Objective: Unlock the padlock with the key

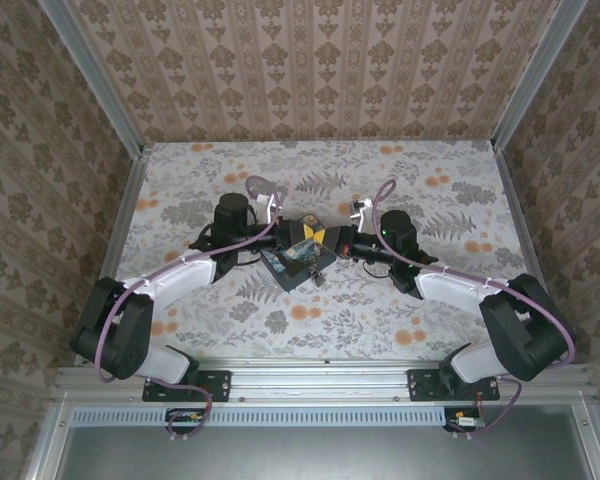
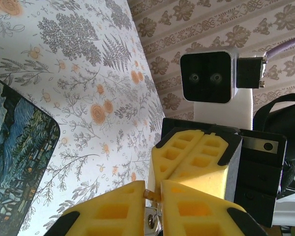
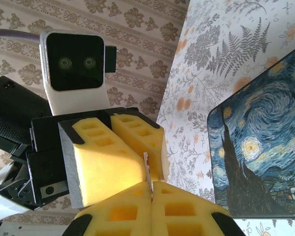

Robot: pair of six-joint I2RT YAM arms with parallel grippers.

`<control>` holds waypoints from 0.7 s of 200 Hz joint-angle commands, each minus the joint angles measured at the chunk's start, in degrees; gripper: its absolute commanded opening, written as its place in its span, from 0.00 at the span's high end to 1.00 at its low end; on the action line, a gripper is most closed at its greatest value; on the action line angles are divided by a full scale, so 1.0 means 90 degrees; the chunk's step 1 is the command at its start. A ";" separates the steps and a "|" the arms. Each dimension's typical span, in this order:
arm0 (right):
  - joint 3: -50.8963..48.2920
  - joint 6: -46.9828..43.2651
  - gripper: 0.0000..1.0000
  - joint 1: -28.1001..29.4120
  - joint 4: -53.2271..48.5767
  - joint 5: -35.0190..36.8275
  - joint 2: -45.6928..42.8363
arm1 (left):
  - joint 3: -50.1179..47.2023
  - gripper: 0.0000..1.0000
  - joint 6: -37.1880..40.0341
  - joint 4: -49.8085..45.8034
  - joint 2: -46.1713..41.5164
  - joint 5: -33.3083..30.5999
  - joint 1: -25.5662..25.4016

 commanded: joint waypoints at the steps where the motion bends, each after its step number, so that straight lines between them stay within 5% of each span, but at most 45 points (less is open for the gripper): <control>1: 0.0228 -0.0203 1.00 -0.0019 -0.0099 -0.0315 -0.0155 | 0.0173 0.85 0.0207 -0.0063 0.0069 0.0175 -0.0015; 24: 0.0232 -0.0256 1.00 -0.0026 -0.0208 -0.0333 -0.0156 | 0.0125 1.00 0.0175 0.0071 0.0076 0.0163 -0.0015; 78: -0.0022 0.0064 0.78 -0.0055 0.0159 0.0006 -0.0354 | -0.0363 1.00 -0.0374 0.0868 -0.0085 -0.0604 0.0039; 140: -0.0087 0.0224 0.78 -0.0053 0.0495 0.0056 -0.0244 | -0.0471 1.00 -0.0721 0.1428 -0.0002 -0.0584 0.0044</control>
